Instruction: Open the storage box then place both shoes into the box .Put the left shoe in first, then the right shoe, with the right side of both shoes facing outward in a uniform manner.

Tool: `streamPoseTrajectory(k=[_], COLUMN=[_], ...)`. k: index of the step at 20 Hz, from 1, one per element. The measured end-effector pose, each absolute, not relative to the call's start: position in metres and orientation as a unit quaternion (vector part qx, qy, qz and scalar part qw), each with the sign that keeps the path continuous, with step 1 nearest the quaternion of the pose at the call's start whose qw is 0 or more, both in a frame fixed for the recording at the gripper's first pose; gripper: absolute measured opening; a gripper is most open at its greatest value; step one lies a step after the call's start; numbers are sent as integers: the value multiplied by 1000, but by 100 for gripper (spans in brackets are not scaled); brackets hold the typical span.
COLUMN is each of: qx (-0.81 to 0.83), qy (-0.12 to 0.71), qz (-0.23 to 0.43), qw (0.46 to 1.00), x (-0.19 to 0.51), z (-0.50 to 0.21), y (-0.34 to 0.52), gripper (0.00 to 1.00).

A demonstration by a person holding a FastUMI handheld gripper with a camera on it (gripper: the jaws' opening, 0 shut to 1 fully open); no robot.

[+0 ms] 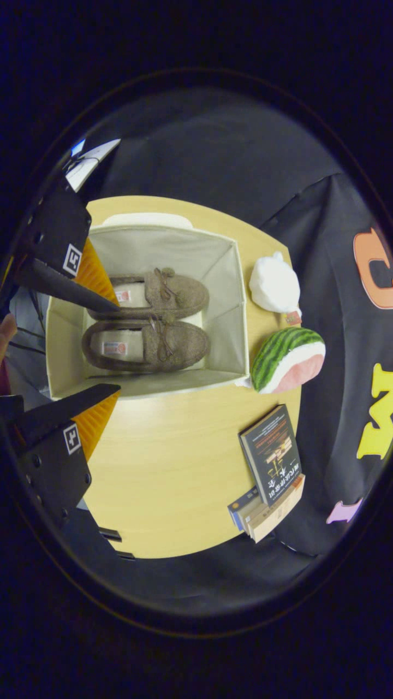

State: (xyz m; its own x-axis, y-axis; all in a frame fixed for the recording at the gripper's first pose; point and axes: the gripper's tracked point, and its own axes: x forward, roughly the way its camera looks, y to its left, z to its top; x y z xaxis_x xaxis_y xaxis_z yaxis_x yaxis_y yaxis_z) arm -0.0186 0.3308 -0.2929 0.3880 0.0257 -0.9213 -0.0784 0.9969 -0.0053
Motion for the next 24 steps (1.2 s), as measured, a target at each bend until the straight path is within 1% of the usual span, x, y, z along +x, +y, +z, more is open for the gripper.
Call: streamPoseTrajectory(k=[2, 7, 9, 13, 16, 24], qx=[-20, -30, -41, -65, -60, -27], qy=[540, 489, 444, 310, 236, 122], qz=[48, 84, 92, 88, 79, 36], qw=[840, 868, 890, 944, 967, 991], x=[-25, -32, -28, -18, -20, -37], z=[-278, -231, -200, -123, -77, -3], y=[324, 292, 267, 207, 161, 54], gripper=[89, 97, 97, 96, 97, 96])
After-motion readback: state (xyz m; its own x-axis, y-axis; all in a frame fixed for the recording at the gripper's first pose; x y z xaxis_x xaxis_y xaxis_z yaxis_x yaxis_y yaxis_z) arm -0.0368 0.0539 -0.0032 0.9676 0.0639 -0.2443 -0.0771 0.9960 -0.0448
